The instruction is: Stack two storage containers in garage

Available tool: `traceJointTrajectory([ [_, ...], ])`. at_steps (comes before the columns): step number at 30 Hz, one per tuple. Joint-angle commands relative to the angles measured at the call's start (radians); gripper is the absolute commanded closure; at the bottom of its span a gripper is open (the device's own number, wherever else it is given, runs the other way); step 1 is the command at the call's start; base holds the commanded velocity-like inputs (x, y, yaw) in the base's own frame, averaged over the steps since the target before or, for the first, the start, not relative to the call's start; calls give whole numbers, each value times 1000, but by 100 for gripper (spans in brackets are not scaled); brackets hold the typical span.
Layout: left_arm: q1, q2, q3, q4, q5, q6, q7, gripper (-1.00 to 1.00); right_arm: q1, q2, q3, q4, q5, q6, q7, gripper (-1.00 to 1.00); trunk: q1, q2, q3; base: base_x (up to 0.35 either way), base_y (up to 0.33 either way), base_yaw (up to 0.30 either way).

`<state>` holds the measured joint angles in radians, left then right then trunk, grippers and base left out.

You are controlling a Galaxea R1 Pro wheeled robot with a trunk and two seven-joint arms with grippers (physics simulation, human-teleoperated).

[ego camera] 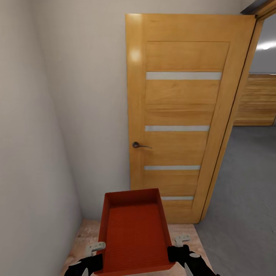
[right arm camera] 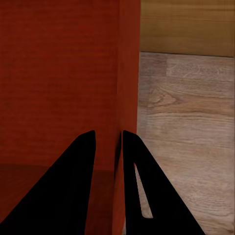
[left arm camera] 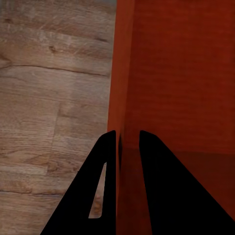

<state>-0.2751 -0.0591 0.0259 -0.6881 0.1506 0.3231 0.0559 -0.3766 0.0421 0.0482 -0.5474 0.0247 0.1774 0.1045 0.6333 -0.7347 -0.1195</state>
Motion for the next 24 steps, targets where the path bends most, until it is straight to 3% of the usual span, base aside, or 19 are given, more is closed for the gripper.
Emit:
traceJointTrajectory([
  [1, 0, 19, 0, -3, -35, -61, 25, 100, -1, -1, -4, 0, -31, 6, 35, 100, 1, -1, -2, 158, 0, 0],
  [7, 0, 20, 0, -3, -35, -61, 25, 100, -1, -1, -3, 0, -31, 7, 36, 100, 1, -1, -2, 39, 0, -29],
  [18, 0, 19, 0, -3, -35, -61, 25, 100, -1, -1, -2, 0, -31, 7, 37, 100, 1, -1, -2, 0, 6, -260],
  [24, 0, 19, 0, -3, -35, -61, 25, 100, -1, -1, -2, 0, -31, 7, 36, 100, 1, -1, -2, 0, 233, -56],
])
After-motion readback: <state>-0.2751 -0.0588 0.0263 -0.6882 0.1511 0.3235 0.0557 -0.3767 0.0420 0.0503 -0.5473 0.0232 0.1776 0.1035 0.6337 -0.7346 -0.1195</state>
